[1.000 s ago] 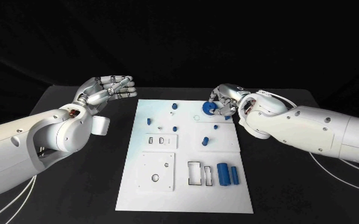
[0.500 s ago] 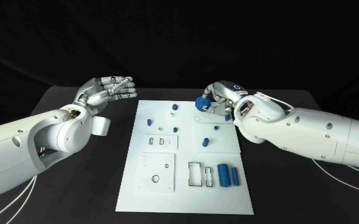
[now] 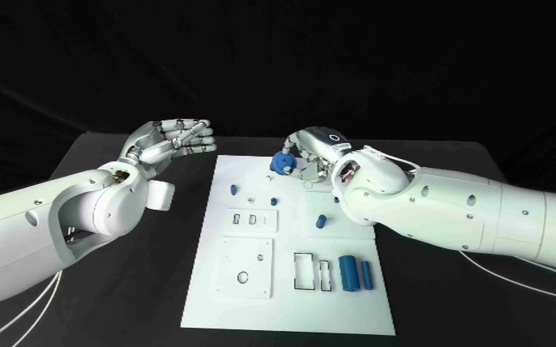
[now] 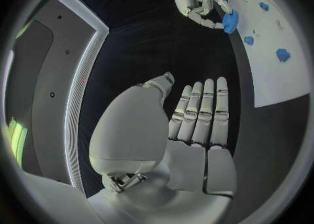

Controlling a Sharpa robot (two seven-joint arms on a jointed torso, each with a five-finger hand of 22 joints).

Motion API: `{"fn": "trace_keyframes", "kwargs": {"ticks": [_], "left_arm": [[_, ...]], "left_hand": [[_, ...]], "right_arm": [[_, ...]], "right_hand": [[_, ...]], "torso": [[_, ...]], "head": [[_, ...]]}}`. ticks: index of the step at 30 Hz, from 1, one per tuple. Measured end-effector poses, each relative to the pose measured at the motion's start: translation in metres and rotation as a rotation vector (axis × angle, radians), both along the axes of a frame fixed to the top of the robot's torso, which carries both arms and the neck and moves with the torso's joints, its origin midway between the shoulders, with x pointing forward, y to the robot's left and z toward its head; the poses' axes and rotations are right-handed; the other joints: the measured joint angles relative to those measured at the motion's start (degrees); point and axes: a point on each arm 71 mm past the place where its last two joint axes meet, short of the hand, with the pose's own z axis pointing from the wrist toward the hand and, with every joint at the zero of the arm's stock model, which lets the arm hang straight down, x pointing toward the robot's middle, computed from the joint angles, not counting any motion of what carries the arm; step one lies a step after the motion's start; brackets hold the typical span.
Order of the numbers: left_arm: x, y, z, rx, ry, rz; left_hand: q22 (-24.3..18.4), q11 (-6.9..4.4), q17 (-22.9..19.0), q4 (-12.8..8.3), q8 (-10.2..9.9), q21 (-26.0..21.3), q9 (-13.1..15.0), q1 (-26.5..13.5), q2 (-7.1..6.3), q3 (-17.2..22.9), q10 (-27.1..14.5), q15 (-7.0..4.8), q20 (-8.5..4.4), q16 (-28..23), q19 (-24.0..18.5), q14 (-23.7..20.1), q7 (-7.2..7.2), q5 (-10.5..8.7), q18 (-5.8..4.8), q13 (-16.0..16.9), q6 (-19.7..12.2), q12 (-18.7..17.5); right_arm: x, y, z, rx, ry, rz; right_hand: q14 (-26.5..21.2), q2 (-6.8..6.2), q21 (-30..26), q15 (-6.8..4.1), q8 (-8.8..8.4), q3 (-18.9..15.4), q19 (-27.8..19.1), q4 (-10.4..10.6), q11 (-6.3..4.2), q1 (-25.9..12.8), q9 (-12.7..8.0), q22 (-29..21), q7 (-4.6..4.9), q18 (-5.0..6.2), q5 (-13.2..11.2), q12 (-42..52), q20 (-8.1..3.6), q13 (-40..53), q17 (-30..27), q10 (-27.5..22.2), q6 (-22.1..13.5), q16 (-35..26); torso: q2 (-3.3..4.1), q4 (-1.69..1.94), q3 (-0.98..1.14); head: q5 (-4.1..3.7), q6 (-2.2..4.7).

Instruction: Assemble the parts on the task board

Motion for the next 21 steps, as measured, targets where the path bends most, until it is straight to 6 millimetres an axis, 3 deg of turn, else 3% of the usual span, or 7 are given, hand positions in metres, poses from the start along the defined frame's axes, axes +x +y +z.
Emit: {"fn": "trace_keyframes", "kwargs": {"ticks": [10, 21], "left_arm": [[0.000, -0.002, 0.000, -0.001, 0.001, -0.004], [-0.001, -0.006, 0.000, -0.005, 0.001, -0.015]], "left_hand": [[0.00, 0.00, 0.00, 0.00, 0.00, 0.00, 0.00, 0.00, 0.00, 0.00, 0.00, 0.00, 0.00, 0.00, 0.00, 0.00, 0.00, 0.00, 0.00, 0.00, 0.00, 0.00], [0.00, 0.00, 0.00, 0.00, 0.00, 0.00, 0.00, 0.00, 0.00, 0.00, 0.00, 0.00, 0.00, 0.00, 0.00, 0.00, 0.00, 0.00, 0.00, 0.00, 0.00, 0.00]], "right_arm": [[-0.001, 0.021, -0.013, -0.005, 0.013, 0.024], [0.001, 0.029, -0.029, -0.021, 0.047, 0.023]], "right_hand": [[0.00, -0.01, 0.00, 0.00, -0.42, 0.25, 0.00, -0.25, 0.00, 0.00, 0.00, -0.01, -0.01, 0.00, -0.11, 0.00, 0.00, -0.01, 0.00, 0.00, 0.00, 0.00], [0.00, -0.39, 0.00, 0.01, -0.85, 0.48, 0.00, -0.17, 0.00, -0.37, 0.05, -0.02, -0.15, 0.00, -0.32, 0.00, 0.00, -0.02, 0.04, 0.00, 0.58, 0.00]], "torso": [[0.03, -0.04, 0.01], [0.00, -0.04, 0.09]], "head": [[0.50, -0.18], [0.66, -0.26]]}}
